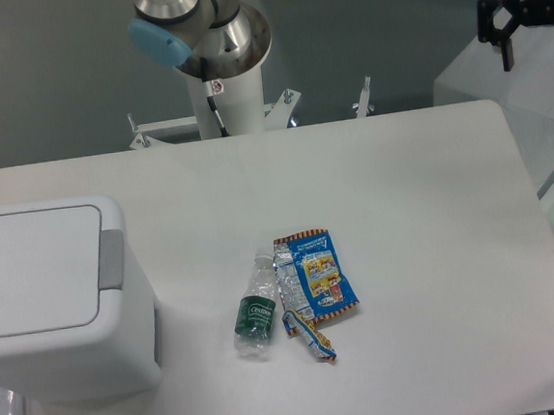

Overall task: Open the trash can
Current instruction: 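Move the open gripper from its rest position toward the table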

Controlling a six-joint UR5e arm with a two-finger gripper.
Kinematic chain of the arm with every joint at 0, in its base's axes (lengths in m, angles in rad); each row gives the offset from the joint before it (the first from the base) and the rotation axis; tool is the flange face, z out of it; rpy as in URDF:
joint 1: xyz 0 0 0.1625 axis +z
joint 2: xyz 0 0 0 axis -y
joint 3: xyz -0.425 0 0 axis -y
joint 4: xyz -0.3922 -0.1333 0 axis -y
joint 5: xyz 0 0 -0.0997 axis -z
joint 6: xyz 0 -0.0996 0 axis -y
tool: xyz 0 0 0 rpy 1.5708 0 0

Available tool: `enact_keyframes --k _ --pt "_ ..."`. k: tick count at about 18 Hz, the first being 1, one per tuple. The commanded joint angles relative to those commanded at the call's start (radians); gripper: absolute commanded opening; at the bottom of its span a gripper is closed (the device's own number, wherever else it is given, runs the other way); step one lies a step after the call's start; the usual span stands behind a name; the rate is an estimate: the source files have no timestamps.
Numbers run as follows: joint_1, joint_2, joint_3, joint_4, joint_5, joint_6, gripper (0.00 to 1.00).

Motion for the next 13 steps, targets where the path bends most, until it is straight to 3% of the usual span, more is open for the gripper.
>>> enact_keyframes --k 8,13 --pt "-0.014 0.000 -0.008 -0.012 -0.017 -0.028 1.00" --pt "-0.072 -0.002 -0.012 -0.011 -0.064 -0.249 1.00"
